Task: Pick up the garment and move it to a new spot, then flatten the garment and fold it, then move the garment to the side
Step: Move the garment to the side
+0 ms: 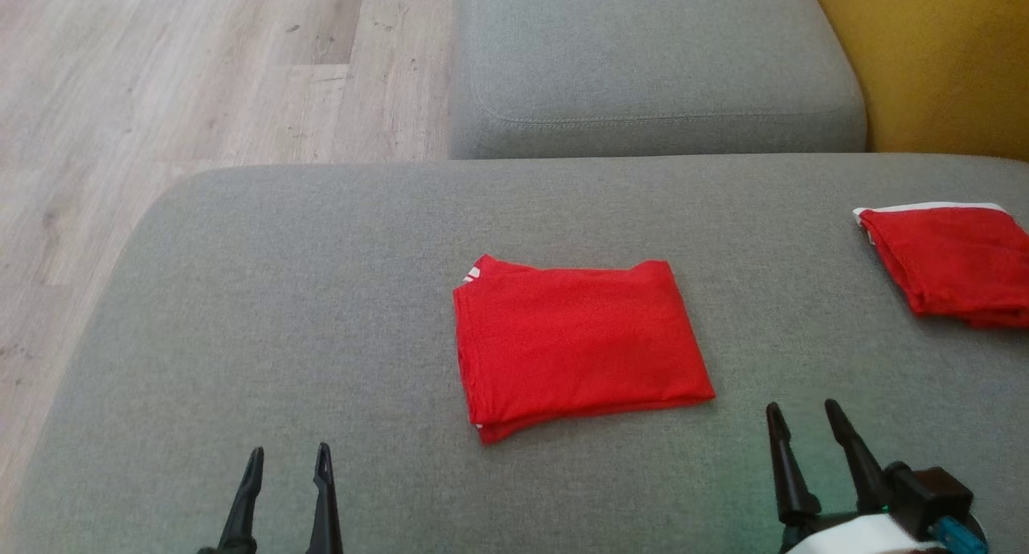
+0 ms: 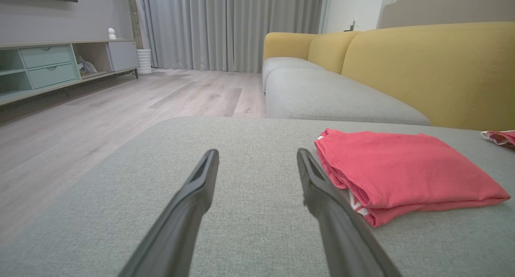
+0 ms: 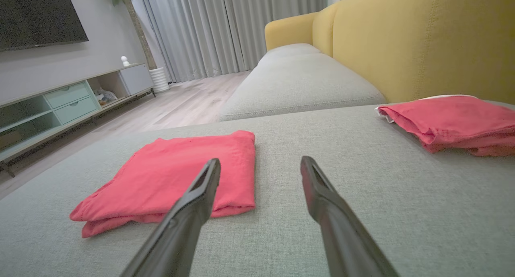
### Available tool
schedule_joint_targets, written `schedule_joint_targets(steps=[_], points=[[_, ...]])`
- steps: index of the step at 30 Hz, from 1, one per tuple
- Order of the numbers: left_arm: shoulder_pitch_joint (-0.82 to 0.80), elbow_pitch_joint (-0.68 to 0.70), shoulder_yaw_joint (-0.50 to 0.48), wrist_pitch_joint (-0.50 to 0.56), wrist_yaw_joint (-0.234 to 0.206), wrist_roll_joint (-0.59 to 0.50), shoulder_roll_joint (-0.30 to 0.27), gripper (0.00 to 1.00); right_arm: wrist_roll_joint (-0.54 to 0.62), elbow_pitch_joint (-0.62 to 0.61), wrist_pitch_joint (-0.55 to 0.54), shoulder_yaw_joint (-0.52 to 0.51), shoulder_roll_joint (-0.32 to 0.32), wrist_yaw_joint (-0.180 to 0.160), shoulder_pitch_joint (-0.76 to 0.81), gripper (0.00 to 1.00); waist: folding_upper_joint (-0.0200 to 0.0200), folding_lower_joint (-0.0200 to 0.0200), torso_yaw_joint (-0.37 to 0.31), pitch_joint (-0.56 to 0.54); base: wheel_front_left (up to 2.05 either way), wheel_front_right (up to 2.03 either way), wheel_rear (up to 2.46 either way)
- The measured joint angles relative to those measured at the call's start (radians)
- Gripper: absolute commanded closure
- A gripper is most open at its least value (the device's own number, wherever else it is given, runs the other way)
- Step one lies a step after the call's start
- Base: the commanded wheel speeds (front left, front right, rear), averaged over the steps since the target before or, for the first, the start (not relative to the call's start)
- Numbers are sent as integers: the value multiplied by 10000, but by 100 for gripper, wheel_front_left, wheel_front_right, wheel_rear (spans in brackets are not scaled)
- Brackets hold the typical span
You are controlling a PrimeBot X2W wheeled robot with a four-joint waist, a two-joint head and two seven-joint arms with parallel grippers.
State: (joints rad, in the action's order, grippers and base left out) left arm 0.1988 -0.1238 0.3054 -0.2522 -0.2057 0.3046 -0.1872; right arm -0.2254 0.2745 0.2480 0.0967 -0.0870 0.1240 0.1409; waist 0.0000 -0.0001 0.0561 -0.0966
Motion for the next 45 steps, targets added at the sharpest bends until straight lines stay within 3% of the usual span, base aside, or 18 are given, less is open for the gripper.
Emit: schedule_joint_targets(steps=[12,27,32,38,45], points=[[98,-351,-924,0,928,-777,520,0,334,-67,0,21,198,0,23,0,0,1,-14,1,0,0,0],[90,-646,-1450,0,1444,-1440,982,0,301,230,0,-56,313,0,13,0,0,1,14,186,0,0,0],[-163,-663,-1415,0,1546,-1724,1066,0,-163,1337,0,-59,320,0,-701,0,0,2,112,595,0,0,0],[-634,-619,-1141,0,1638,-1921,1175,0,-690,3561,-81,303,86,0,-3323,0,0,3,344,1197,0,0,0],[-1279,-675,-779,0,1716,-1927,1289,0,-1294,6349,-1049,658,6,0,-5918,0,0,4,825,1797,0,0,0]])
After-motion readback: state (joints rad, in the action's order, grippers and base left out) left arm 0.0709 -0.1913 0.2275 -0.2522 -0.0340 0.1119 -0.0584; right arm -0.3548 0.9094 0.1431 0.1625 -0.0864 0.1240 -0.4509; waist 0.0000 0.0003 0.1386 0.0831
